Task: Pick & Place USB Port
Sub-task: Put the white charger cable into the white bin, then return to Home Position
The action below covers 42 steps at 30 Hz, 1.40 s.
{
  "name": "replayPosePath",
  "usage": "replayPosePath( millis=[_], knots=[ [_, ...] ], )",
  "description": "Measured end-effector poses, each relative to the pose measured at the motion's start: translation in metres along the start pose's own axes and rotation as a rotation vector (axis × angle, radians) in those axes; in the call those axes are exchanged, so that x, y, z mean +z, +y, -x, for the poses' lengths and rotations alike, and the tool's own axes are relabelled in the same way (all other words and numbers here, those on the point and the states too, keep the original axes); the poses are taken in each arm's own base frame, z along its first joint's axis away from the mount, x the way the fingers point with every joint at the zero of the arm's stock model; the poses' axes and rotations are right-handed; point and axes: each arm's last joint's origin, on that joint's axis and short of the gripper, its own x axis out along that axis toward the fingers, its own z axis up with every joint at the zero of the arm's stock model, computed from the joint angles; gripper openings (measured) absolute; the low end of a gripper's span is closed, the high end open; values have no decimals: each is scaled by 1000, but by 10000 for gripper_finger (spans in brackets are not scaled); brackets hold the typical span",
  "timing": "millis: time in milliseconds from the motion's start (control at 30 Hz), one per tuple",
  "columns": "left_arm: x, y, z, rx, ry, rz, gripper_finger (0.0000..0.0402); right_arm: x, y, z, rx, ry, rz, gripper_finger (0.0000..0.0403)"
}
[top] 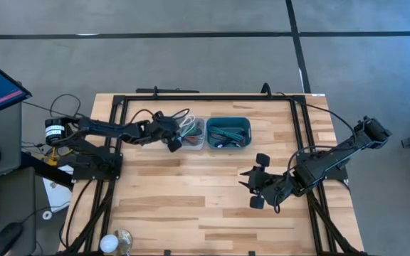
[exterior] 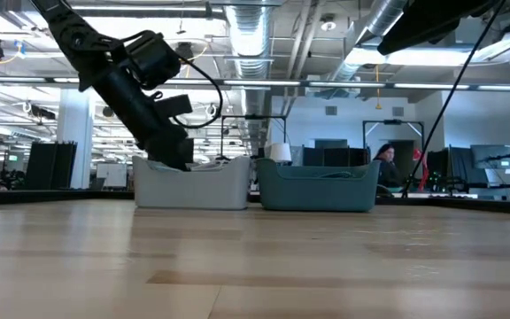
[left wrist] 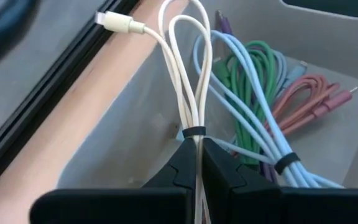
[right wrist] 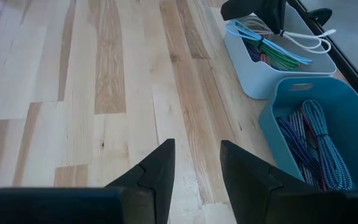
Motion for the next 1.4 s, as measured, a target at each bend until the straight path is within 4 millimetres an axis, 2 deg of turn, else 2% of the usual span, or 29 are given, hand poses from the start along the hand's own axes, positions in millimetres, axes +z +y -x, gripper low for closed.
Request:
replayPosePath(
  millis=[167,600,767,967,1233,1400],
  knots=[
    [3,2,0,22,-37,48,28,0,0,0,0,0,0,120],
    [9,1,1,35,-90,87,129,0,0,0,0,0,0,120],
    [13,-6,9,-1,-127,63,144,1,0,0,4,-8,-6,120],
    [26,-19,39,-125,-250,28,136,8,7,2,48,-83,44,120],
    [37,-39,96,-314,-448,16,120,17,15,7,88,-186,99,120],
    [37,-49,132,-452,-557,-15,108,19,19,12,28,-250,181,120]
  ],
)
